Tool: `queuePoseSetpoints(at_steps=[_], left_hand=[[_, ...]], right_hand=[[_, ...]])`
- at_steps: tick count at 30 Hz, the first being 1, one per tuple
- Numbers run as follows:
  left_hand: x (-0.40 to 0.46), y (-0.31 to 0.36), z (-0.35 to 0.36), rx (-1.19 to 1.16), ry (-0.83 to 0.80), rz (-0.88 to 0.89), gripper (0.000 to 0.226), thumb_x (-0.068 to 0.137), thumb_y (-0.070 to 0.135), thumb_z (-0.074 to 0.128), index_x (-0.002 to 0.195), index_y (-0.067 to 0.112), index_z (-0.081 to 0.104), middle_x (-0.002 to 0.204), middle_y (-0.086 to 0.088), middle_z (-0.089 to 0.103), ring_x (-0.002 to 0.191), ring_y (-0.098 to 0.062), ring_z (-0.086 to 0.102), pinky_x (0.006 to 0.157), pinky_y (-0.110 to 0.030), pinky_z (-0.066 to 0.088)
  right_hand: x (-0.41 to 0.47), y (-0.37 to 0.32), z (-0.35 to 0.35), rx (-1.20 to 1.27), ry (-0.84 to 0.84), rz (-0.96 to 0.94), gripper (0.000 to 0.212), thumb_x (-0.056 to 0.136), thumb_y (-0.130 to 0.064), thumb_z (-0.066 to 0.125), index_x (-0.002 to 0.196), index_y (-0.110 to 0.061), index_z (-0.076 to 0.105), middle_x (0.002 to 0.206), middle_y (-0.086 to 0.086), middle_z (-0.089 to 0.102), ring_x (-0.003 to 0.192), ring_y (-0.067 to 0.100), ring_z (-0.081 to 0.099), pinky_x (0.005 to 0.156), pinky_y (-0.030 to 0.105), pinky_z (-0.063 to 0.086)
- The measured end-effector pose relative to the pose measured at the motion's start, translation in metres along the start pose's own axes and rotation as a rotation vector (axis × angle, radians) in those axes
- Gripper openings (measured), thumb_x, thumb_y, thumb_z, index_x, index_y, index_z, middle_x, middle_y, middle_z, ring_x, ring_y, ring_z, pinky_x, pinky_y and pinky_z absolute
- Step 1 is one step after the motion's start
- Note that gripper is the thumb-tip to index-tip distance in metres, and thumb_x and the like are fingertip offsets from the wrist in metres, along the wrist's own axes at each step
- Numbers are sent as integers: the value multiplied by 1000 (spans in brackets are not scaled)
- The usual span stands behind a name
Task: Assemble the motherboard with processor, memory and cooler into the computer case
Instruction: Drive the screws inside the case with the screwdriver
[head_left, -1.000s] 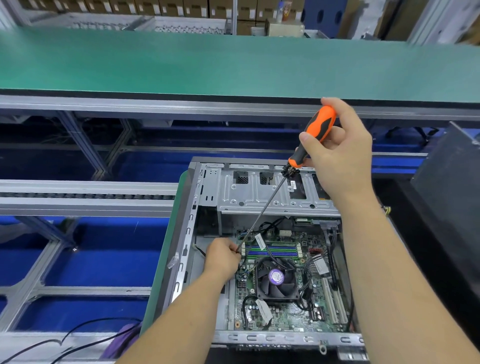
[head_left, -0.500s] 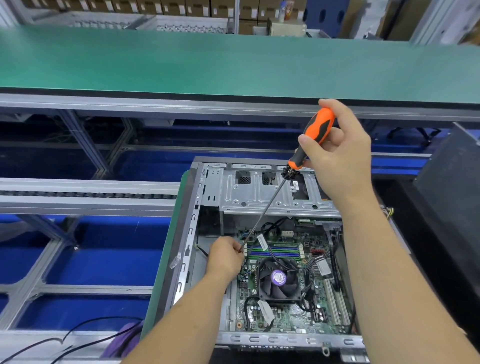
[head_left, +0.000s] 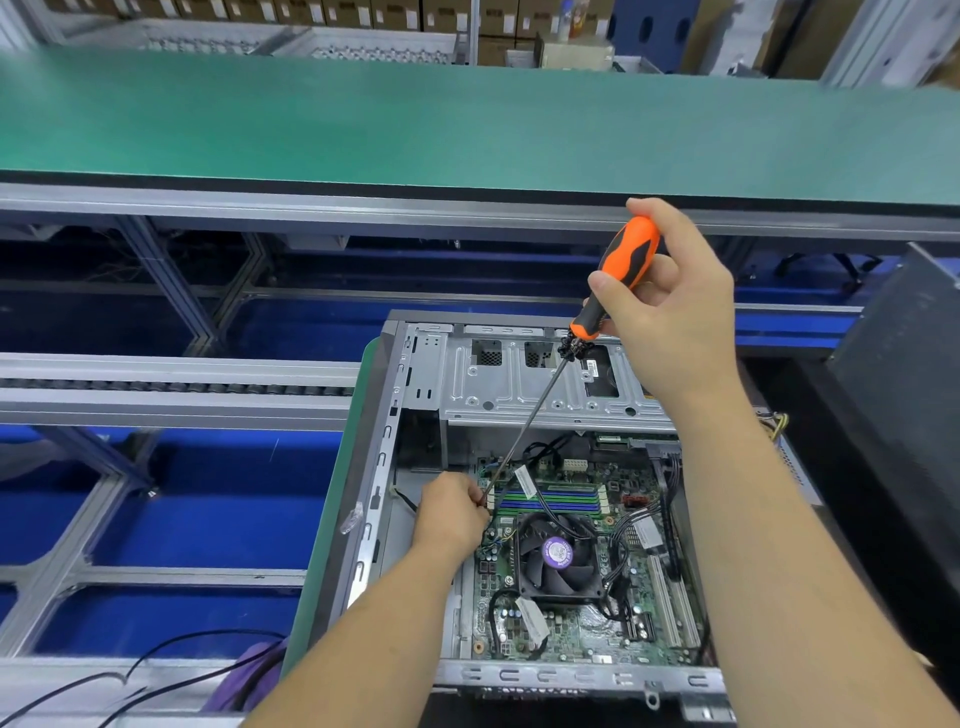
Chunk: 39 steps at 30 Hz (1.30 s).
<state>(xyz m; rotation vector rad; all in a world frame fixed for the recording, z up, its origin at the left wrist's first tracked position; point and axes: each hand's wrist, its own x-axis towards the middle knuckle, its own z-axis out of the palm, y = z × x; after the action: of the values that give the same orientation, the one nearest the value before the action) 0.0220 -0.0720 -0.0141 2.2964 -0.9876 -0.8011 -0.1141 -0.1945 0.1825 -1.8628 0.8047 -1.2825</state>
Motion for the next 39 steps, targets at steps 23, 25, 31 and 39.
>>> queuePoseSetpoints(at_steps=[23, 25, 31, 39], left_hand=[[3, -2, 4, 37, -45, 17, 32, 83, 8, 72, 63, 21, 51, 70, 6, 55, 70, -18, 58, 64, -23, 45], [5, -1, 4, 19, -44, -10, 29, 82, 6, 73, 64, 18, 53, 74, 0, 59, 71, -20, 60, 64, -25, 50], [6, -3, 6, -94, -34, -71, 38, 79, -3, 71, 54, 16, 50, 62, 0, 55, 56, -11, 52, 47, -11, 43], [10, -3, 7, -96, -58, -105, 38, 84, 0, 67, 55, 17, 51, 64, 3, 54, 57, -7, 49, 43, -8, 34]], right_hand=[[-24, -60, 36, 92, -578, -247, 54, 79, -2, 80, 129, -15, 64, 104, -30, 57, 84, 11, 61, 79, 36, 60], [-25, -61, 36, 54, -575, -273, 55, 79, -5, 81, 131, -15, 64, 107, -30, 56, 84, 5, 60, 80, 33, 59], [-26, -57, 37, 37, -578, -268, 56, 79, -5, 82, 132, -15, 64, 110, -31, 56, 85, 0, 60, 80, 31, 59], [-27, -51, 40, 48, -575, -246, 57, 81, -5, 81, 134, -16, 63, 114, -19, 62, 93, 12, 65, 83, 34, 60]])
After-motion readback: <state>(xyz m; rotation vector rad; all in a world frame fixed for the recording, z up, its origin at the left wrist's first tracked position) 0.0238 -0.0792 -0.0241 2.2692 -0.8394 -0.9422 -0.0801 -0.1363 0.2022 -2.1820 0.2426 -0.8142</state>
